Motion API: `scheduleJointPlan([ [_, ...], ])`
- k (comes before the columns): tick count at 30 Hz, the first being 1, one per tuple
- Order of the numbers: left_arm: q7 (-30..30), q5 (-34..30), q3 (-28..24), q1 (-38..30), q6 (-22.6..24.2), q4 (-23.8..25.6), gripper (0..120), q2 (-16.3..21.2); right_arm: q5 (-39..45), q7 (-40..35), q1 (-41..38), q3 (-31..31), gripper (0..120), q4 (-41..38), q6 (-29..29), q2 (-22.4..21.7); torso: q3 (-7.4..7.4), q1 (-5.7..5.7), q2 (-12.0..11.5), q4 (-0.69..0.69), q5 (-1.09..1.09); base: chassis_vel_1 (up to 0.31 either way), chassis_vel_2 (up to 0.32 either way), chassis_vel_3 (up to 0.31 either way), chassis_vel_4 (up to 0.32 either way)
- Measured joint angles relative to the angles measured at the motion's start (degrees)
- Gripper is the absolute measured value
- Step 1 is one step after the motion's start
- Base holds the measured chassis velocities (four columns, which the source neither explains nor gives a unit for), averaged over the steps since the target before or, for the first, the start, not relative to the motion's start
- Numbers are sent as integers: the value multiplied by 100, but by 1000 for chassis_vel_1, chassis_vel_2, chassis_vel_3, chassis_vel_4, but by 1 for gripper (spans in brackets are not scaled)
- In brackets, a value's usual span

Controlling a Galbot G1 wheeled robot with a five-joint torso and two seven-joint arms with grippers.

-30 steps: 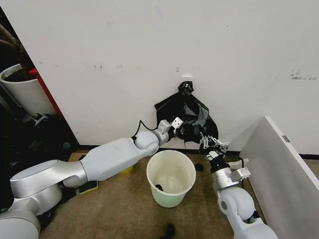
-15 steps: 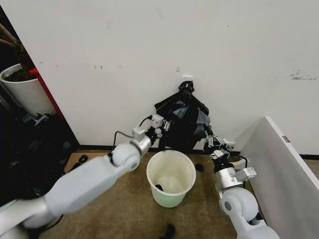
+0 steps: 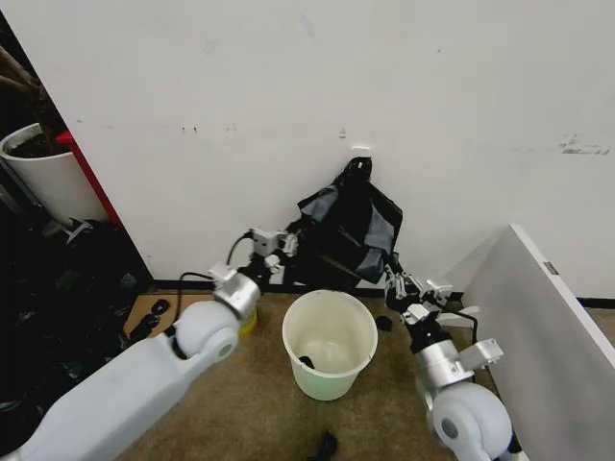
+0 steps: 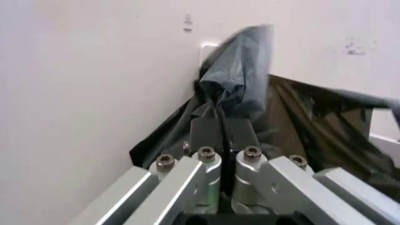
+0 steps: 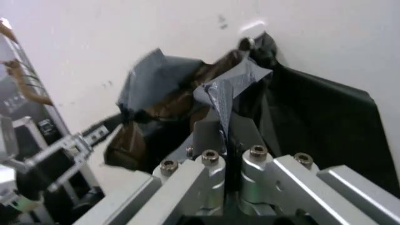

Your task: Place the garbage bag over the trash bin.

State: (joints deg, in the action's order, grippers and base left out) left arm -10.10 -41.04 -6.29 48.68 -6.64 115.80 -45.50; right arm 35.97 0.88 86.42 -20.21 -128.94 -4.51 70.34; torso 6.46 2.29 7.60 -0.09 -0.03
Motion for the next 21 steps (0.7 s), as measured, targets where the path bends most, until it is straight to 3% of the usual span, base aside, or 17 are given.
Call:
scheduleJointPlan([
  [13,211,486,463,1190,-32,578,0,137,-39,86,1024,-192,0,-774,-49,-152,0,-1,0,0,0,0,0,0,0],
  [21,231,621,399,1012,-148,271,0,-112,-50,70,527,-211,0,-533,-72,-86,1,0,0,0,1,0,0,0,0],
])
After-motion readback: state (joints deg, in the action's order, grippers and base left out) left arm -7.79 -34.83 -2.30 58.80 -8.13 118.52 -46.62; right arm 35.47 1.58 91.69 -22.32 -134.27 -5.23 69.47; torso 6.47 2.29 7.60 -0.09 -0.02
